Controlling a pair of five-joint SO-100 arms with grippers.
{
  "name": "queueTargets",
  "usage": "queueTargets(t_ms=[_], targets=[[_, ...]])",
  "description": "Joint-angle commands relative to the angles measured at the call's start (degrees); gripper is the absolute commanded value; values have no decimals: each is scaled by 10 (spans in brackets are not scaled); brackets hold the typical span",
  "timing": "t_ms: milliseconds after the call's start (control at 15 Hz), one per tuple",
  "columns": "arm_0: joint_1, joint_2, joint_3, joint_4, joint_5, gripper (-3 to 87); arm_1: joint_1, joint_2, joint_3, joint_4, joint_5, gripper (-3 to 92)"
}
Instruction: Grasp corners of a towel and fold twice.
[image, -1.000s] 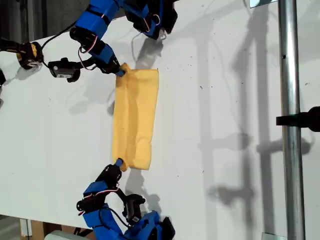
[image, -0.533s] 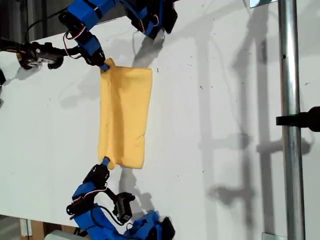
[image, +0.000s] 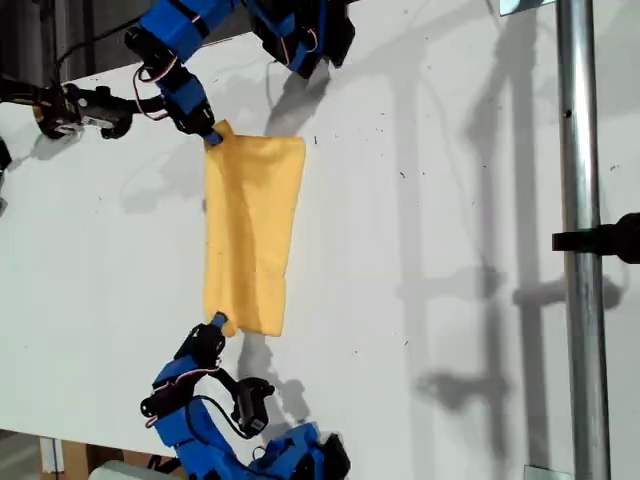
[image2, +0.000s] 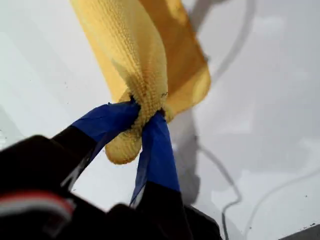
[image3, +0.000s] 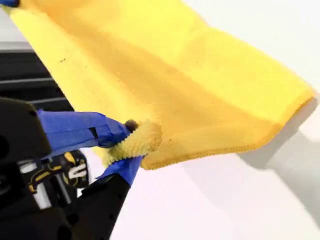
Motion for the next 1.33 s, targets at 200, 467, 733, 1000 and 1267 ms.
queueTargets(t_ms=[200,467,733,1000,1267], targets=[[25,-13,52,-8,-59,-9,-62,23,113,-27,93,-1],[51,-40,91,-17,-94,-9,-125,19,195,-61,162,-1],[49,-75,127,-40,-115,-9,-142,19,281,-111,206,-1],[35,-148,109,-56,-120,-9,-139,-30,316,-167,213,-1],[18,-176,104,-57,-130,-9,-127,-104,326,-214,217,-1]])
